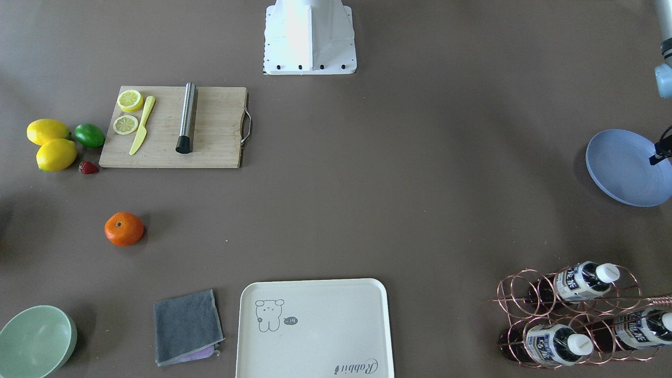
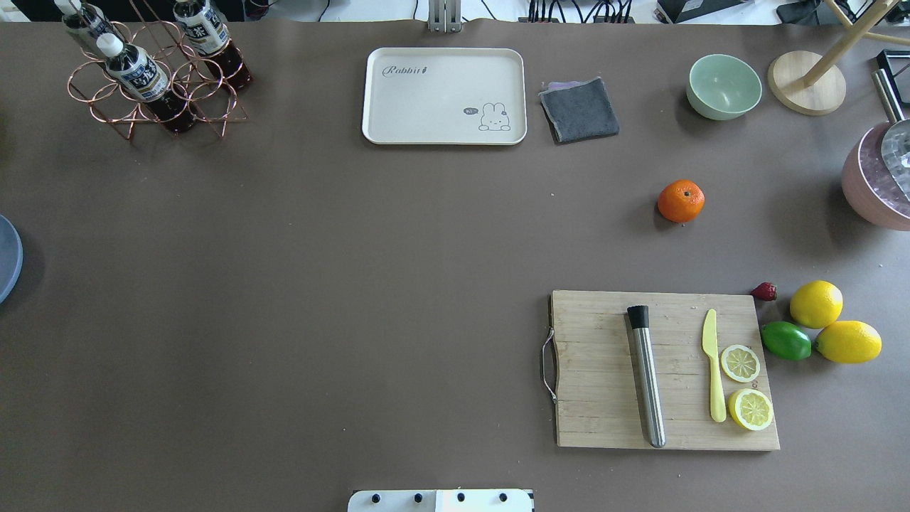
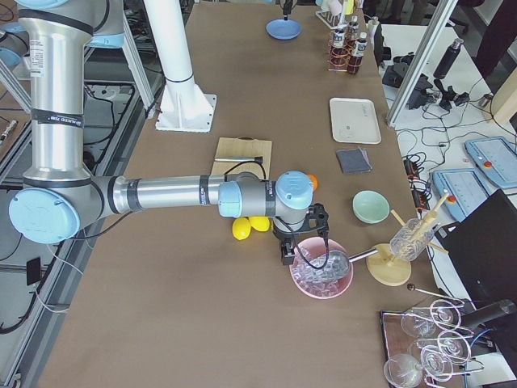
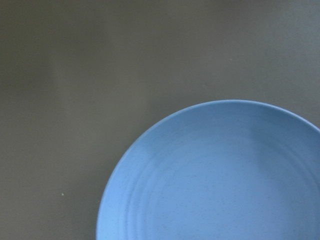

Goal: Pick orange to plate

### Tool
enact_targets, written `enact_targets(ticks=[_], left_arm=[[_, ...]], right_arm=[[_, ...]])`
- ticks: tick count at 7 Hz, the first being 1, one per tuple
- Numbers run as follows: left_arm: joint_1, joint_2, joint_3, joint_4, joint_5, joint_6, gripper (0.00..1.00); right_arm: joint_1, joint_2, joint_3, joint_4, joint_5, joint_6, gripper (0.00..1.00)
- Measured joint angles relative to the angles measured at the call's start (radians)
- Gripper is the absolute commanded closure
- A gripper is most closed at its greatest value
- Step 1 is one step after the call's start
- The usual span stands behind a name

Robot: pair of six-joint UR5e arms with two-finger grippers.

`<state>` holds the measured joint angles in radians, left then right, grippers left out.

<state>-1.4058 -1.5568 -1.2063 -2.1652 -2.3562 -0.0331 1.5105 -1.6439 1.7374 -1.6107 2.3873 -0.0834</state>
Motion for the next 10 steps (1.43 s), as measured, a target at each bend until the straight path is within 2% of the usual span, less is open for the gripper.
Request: enact_targets(ticks=[2,4,5,7,9,10], left_arm=[[-0.005,-0.025,0.072,-0.005,0.002,0.003,0.05],[-0.005,-0.059,0.130,-0.008,0.005,0.002,0.08],[-0.005,-0.074,0.150,-0.008,0.005,0.001,0.13],[-0.004,-0.082,0.164,-0.009,0.006,0.001,0.14],[-0.002,-0.083,0.170,-0.011,0.020,0.001,0.25],[0.000,-0.083,0.171,-0.011,0.029,0.000,0.26]], right_arm=[[-0.002,-0.001,-0.001,-0.001,0.000,0.000,0.00],[-0.004,-0.001,-0.001,0.000,0.000,0.001,0.00],[-0.004,-0.001,-0.001,0.000,0.001,0.001,0.00],[-0.005,-0.001,-0.001,0.000,0.000,0.001,0.00],[-0.008,-0.001,-0.001,0.000,0.000,0.002,0.00],[-0.009,-0.001,0.000,0.000,0.000,0.003,0.00]])
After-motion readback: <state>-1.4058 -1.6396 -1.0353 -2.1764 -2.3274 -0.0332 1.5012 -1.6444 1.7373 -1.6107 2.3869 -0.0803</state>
